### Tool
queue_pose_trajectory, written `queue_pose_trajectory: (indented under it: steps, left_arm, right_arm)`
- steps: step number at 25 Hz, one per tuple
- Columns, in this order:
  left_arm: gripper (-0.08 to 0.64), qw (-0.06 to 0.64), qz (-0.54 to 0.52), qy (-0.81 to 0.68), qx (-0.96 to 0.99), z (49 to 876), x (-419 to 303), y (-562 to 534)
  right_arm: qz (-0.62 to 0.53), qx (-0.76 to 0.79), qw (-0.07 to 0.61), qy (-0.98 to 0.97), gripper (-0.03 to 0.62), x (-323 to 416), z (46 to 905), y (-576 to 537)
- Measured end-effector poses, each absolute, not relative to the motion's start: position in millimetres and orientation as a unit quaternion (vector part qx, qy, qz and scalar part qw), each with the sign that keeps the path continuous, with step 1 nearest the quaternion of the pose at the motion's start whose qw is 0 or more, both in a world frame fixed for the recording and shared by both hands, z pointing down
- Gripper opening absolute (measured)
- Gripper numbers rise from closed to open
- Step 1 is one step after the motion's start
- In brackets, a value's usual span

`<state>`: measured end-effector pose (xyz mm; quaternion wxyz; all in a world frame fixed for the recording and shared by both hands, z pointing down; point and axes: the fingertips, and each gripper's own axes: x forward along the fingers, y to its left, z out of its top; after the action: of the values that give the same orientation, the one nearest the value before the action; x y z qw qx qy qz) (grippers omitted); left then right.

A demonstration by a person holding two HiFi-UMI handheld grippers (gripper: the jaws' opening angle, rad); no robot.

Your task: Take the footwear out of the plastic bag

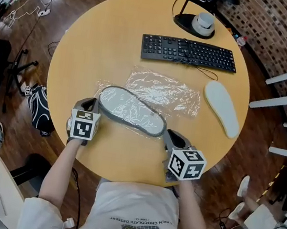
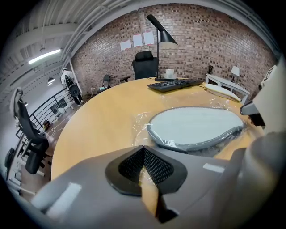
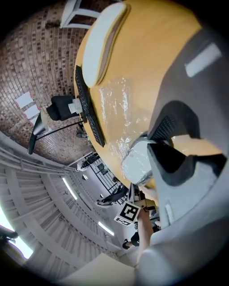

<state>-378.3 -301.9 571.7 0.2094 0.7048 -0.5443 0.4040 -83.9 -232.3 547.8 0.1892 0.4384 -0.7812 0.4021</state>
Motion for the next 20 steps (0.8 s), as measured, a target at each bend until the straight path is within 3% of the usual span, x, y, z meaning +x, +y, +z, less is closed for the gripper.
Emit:
queue_pose_trajectory:
  steps: [15,20]
  left_arm:
    - [0.006,0.178,0.442,-0.521,0.708,582.6,-371.1,-300.3]
    - [0.005,0.179,0.441,-0.519,0.710,580.8,-371.2,-300.6]
  right_arm:
    - [0.543,0.396,0.105,-0.733,0.101,-81.4,563.1,-235.5]
    - [0.567,0.392,0.130,-0.712,0.118,-82.5,570.2,-237.3]
